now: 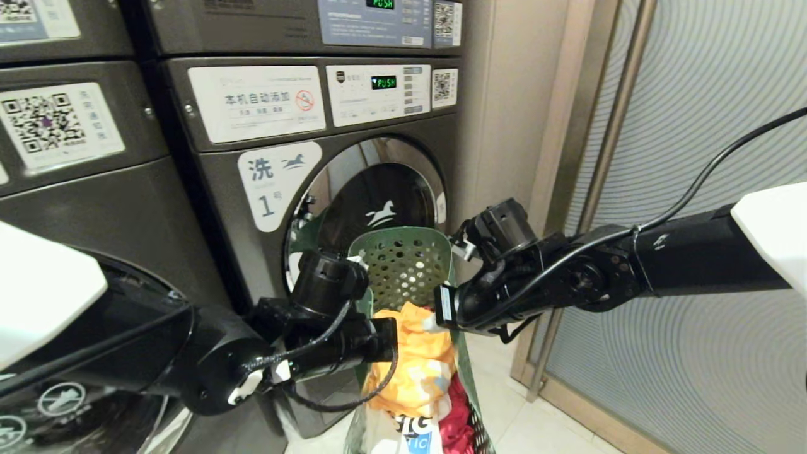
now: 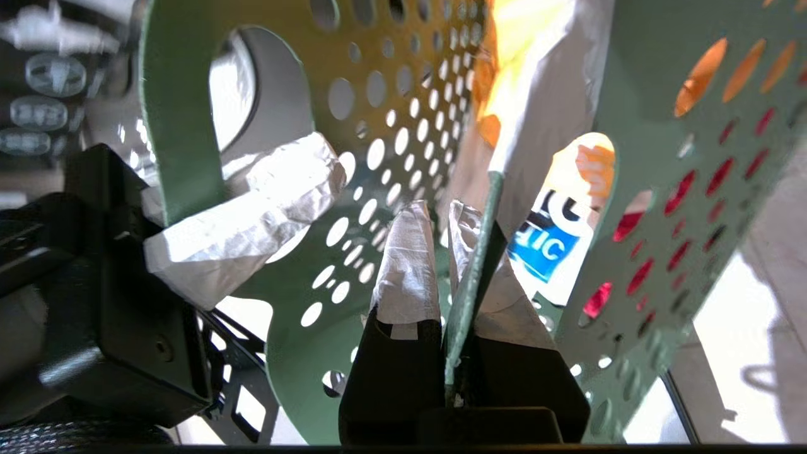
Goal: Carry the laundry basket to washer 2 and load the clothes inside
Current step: Pick up the clothes basket and put it beside the washing machine
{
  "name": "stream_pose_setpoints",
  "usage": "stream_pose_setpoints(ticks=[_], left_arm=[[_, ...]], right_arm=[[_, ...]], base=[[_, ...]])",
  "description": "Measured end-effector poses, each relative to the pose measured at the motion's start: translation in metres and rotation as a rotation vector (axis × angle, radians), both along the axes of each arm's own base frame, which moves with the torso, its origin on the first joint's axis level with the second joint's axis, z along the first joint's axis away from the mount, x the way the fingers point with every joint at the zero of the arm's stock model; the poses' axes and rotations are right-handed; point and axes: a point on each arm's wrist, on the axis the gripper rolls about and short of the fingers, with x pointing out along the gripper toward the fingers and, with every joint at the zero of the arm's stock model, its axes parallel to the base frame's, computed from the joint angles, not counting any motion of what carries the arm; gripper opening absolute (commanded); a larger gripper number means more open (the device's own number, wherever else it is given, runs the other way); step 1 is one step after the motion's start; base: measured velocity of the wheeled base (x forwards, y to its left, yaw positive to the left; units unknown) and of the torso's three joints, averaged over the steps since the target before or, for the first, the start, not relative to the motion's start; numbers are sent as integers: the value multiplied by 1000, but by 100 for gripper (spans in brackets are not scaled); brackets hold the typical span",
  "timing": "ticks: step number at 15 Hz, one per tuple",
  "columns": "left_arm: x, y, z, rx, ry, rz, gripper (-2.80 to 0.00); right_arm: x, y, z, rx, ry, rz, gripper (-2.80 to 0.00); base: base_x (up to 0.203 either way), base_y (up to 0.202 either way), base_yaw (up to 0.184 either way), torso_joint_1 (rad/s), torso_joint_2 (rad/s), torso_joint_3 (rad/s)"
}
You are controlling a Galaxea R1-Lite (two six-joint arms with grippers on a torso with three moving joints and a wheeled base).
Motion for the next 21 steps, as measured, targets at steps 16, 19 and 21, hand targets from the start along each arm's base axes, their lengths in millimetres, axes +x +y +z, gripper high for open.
stream_pose_setpoints(ticks=[16, 19, 21], left_arm=[[-14, -22, -4, -1, 0, -75, -280], [-17, -33, -6, 0, 1, -103, -280], [-16, -41, -8, 2, 2, -118, -280]], right_arm=[[-8, -8, -11, -93, -2, -77, -280], [-15, -17, -21, -123, 33, -82, -280], [-16, -26, -25, -139, 53, -97, -280]], base=[[0, -1, 53, 1, 0, 0], [0, 0, 0, 0, 0, 0], [0, 0, 0, 0, 0, 0]])
